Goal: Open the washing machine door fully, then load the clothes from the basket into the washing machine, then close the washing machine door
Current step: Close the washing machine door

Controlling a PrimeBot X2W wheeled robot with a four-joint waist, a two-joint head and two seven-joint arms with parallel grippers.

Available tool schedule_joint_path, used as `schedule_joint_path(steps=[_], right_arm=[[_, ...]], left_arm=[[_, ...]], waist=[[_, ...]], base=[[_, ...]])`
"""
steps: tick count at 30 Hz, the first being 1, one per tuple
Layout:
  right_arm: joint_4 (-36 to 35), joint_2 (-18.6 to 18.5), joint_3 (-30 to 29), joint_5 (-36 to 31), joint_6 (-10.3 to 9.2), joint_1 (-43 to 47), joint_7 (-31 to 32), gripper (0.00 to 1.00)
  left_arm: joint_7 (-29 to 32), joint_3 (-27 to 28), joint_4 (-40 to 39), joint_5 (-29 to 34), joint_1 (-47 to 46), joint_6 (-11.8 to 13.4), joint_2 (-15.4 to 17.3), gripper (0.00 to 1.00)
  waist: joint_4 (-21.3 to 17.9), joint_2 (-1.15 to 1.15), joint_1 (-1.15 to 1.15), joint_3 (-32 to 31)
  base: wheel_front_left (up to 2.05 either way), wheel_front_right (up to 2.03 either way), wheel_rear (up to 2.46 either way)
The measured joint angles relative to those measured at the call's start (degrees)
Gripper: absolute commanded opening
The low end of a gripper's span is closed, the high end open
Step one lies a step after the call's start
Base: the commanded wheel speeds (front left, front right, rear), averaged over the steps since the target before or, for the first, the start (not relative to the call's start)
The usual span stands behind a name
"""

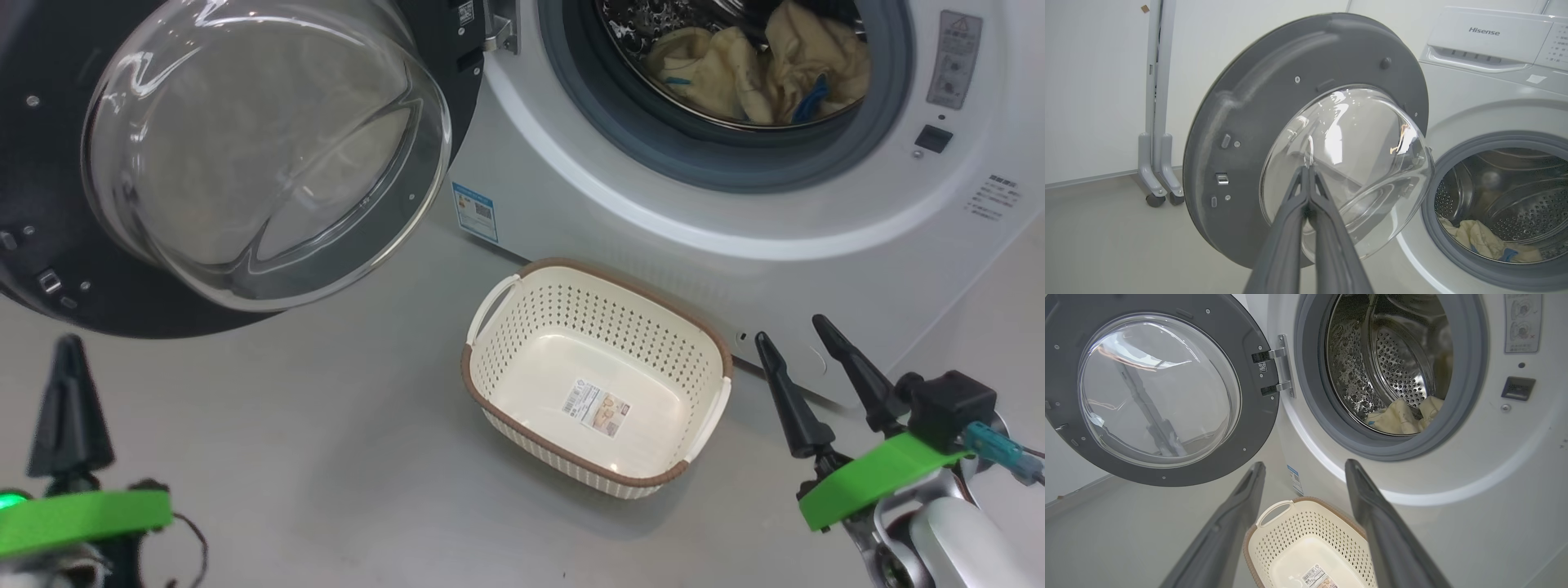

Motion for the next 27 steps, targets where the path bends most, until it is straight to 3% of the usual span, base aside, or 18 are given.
schedule_joint_path(steps=[7,13,19,23,27], right_arm=[[-0.2,0.0,-0.1,0.0,0.00,-0.1,0.0,1.00],[-0.3,0.0,-0.1,-0.1,0.00,-0.5,0.0,1.00],[-0.4,-0.1,0.1,-0.5,0.00,-3.4,0.0,1.00],[-0.7,-0.7,0.4,-0.6,0.00,-5.1,0.0,1.00],[-0.9,-1.0,0.8,-0.6,0.00,-5.3,0.0,1.00]], left_arm=[[0.0,4.3,-2.4,-12.4,-10.4,0.0,11.8,0.00],[0.6,4.7,5.0,-24.8,-22.3,0.0,23.4,0.00],[5.8,4.0,18.1,-38.8,-35.2,0.0,28.9,0.00],[12.9,0.1,28.0,-44.3,-42.3,0.0,33.2,0.00],[20.7,-3.2,34.3,-47.5,-46.0,0.0,35.1,0.00]], waist=[[-0.2,0.00,0.00,2.4],[-0.7,0.00,0.00,5.1],[-1.5,0.00,0.00,8.3],[-2.4,0.00,0.00,10.7],[-3.3,0.00,0.00,12.2]], base=[[0.00,0.00,0.00],[0.00,0.00,0.00],[0.00,0.00,0.00],[0.00,0.00,0.00],[0.00,0.00,0.00]])
